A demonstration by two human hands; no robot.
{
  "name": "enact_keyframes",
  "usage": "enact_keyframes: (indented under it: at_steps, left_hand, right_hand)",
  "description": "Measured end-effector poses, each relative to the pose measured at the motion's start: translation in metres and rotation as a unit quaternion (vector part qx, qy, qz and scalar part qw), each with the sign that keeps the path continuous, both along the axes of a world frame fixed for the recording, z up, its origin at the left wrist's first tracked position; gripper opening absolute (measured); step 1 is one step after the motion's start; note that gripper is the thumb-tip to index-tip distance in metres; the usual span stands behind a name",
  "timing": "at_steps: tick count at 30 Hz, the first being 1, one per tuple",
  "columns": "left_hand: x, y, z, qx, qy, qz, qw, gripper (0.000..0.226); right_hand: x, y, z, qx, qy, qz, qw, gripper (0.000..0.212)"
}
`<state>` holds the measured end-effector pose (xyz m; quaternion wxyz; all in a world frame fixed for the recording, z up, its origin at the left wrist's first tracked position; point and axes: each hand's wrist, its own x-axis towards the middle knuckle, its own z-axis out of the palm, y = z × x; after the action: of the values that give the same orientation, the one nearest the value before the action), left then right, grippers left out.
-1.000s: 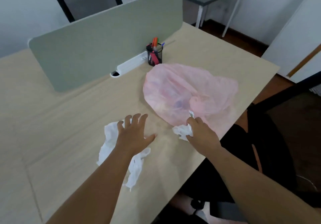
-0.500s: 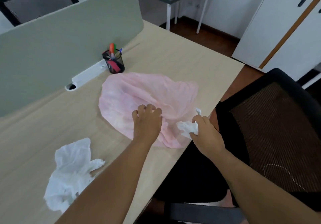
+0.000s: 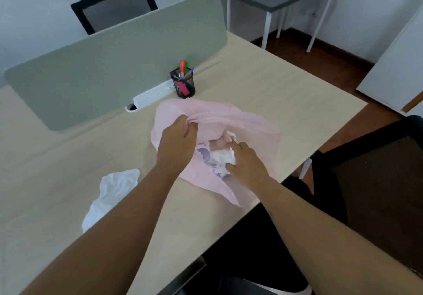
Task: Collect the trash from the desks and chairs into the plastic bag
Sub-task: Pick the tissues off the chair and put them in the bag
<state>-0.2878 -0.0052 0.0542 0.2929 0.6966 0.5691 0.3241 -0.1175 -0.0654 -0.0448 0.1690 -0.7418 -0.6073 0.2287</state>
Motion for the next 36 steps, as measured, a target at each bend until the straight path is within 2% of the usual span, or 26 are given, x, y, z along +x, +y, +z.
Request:
enact_keyframes:
  at_steps: [3, 5, 8, 11, 13, 15, 16, 17, 19, 21, 22, 23, 25, 27, 28, 30, 32, 34, 36]
  left_hand:
    - [-0.008, -0.003, 0.0, -0.005, 0.014, 0.02, 1.0, 0.034]
    - [-0.016, -0.005, -0.001, -0.007, 0.018, 0.028, 0.999, 0.034]
    - [-0.031, -0.006, -0.004, -0.007, 0.028, 0.033, 0.999, 0.032]
    - [-0.049, -0.004, -0.003, 0.002, 0.039, 0.034, 0.999, 0.027]
    - [-0.061, -0.003, -0.002, 0.008, 0.047, 0.031, 0.998, 0.029]
    - [-0.074, -0.001, -0.001, 0.016, 0.062, 0.028, 0.998, 0.034]
    - [-0.081, -0.001, -0.001, 0.02, 0.068, 0.025, 0.997, 0.035]
    - [-0.088, 0.0, 0.0, 0.024, 0.071, 0.02, 0.997, 0.037]
    - [-0.104, 0.004, 0.0, 0.028, 0.078, 0.009, 0.996, 0.037]
    - [-0.121, 0.011, 0.0, 0.033, 0.091, -0.009, 0.995, 0.036]
    - [-0.13, 0.015, 0.0, 0.037, 0.096, -0.02, 0.994, 0.035]
    - [-0.139, 0.021, 0.0, 0.042, 0.099, -0.033, 0.994, 0.032]
    - [-0.156, 0.033, 0.0, 0.049, 0.096, -0.058, 0.992, 0.026]
    - [-0.173, 0.043, 0.0, 0.065, 0.088, -0.084, 0.99, 0.024]
    - [-0.181, 0.048, -0.002, 0.078, 0.09, -0.098, 0.988, 0.023]
    - [-0.196, 0.055, -0.005, 0.098, 0.104, -0.123, 0.982, 0.021]
    - [-0.209, 0.058, -0.007, 0.104, 0.118, -0.139, 0.978, 0.021]
    - [-0.22, 0.058, -0.008, 0.1, 0.115, -0.143, 0.978, 0.019]
    - [-0.233, 0.058, -0.009, 0.095, 0.106, -0.145, 0.979, 0.015]
  right_hand:
    - [-0.009, 0.01, -0.011, -0.047, 0.038, 0.092, 0.994, 0.085]
    - [-0.012, 0.01, -0.016, -0.016, 0.054, 0.119, 0.991, 0.088]
    - [-0.011, 0.005, -0.014, 0.034, 0.068, 0.121, 0.99, 0.079]
    - [-0.015, -0.005, -0.013, 0.024, 0.05, 0.103, 0.993, 0.072]
    - [-0.022, -0.013, -0.011, 0.0, -0.009, 0.077, 0.997, 0.064]
    - [-0.03, -0.019, -0.008, -0.003, -0.116, 0.079, 0.99, 0.051]
    - [-0.036, -0.021, -0.006, 0.007, -0.112, 0.073, 0.991, 0.044]
    - [-0.043, -0.021, -0.005, 0.008, -0.067, 0.056, 0.996, 0.038]
    - [-0.06, -0.02, 0.001, -0.01, 0.087, -0.006, 0.996, 0.037]
    - [-0.084, -0.022, 0.01, -0.021, 0.237, -0.059, 0.969, 0.052]
    - [-0.097, -0.025, 0.013, -0.019, 0.271, -0.075, 0.959, 0.061]
    - [-0.11, -0.028, 0.014, -0.002, 0.269, -0.081, 0.96, 0.065]
    - [-0.133, -0.038, 0.018, 0.077, 0.214, -0.083, 0.97, 0.06]
    - [-0.152, -0.048, 0.024, 0.188, 0.094, -0.085, 0.974, 0.044]
    - [-0.159, -0.051, 0.026, 0.254, 0.009, -0.081, 0.964, 0.033]
    - [-0.173, -0.055, 0.027, 0.362, -0.165, -0.095, 0.913, 0.023]
    - [-0.185, -0.056, 0.033, 0.374, -0.258, -0.152, 0.878, 0.038]
    - [-0.189, -0.051, 0.044, 0.32, -0.282, -0.2, 0.882, 0.058]
    - [-0.19, -0.042, 0.055, 0.249, -0.27, -0.218, 0.904, 0.061]
